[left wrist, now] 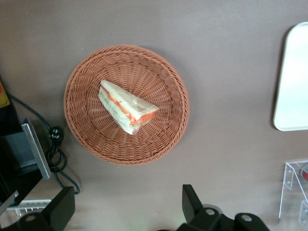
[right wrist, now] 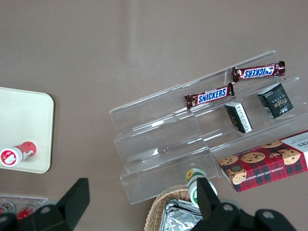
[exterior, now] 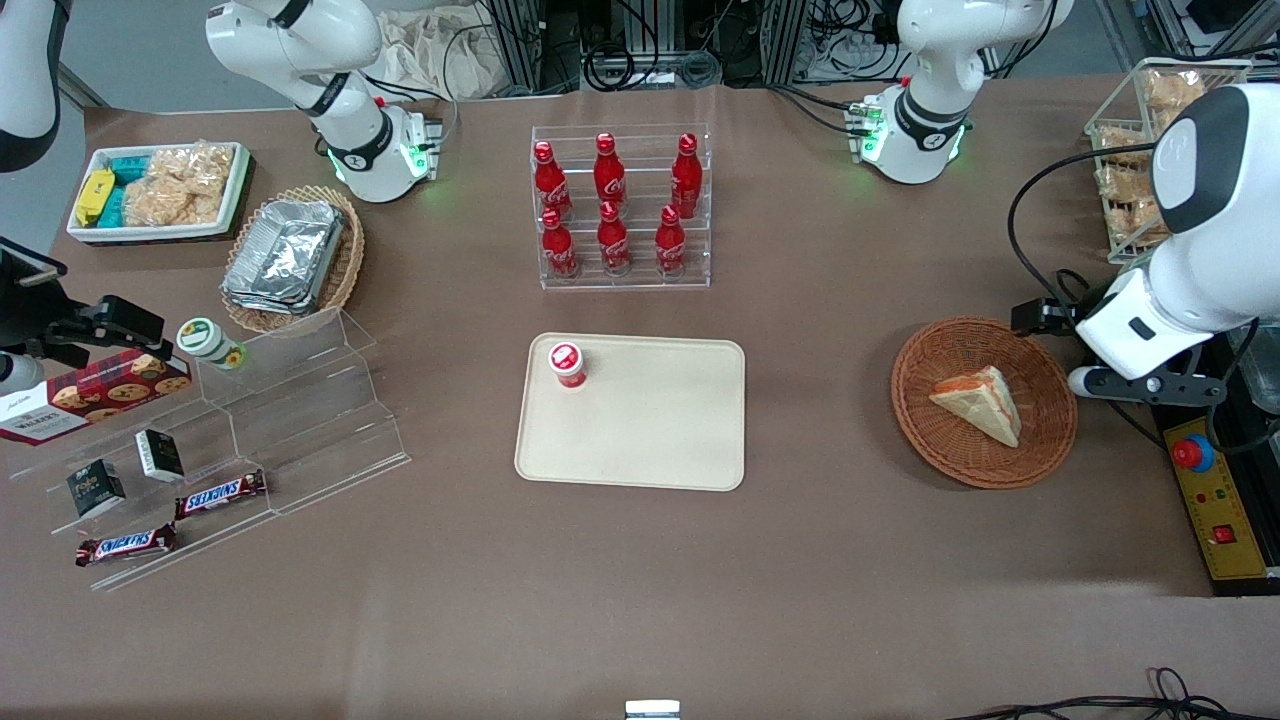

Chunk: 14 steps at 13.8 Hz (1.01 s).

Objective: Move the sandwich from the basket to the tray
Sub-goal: 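Lower the open left gripper over the sandwich in the wicker basket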

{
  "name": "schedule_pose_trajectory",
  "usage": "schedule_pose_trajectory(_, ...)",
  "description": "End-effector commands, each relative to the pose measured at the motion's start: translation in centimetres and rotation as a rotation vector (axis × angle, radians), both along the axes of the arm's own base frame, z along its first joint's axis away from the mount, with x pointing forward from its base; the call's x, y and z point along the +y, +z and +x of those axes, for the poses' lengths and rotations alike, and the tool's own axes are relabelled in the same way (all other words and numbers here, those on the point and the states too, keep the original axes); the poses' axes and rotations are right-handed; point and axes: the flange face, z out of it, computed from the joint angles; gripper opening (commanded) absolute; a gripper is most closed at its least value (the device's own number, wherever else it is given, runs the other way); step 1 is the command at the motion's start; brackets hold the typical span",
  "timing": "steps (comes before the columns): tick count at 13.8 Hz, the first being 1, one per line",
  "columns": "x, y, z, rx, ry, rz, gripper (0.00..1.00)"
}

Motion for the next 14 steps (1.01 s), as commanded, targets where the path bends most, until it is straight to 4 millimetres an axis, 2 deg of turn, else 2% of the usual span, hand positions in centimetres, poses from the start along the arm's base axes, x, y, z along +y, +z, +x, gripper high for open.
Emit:
schedule_pose_trajectory(1, 0.1, 0.6, 0.4, 0.015, -0.024, -0.026, 1.00)
schedule_pose_trajectory(3, 0.3, -0.2, 0.8, 0.027, -0.014, -0.024, 1.00)
schedule_pose_trajectory(5, 0.8, -3.0, 0.7, 0.082, 0.045, 0.017, 1.00)
schedule_pose_trajectory(6, 1.2, -4.2, 0.5, 0.091, 0.104, 0.052, 1.00)
schedule_pose_trajectory(8, 1.9, -6.2, 0.3, 0.065, 0.359, 0.103, 1.00)
schedule_pose_trajectory(10, 1.9, -9.8, 0.2, 0.005, 0.591, 0.132, 1.00)
schedule_pose_trajectory(13, 2.1, -15.8, -1.0, -0.074, 0.787, 0.132, 1.00)
schedule_pose_trajectory(14, 3.2, -17.3, -1.1, -0.096, 0.840, 0.126, 1.00)
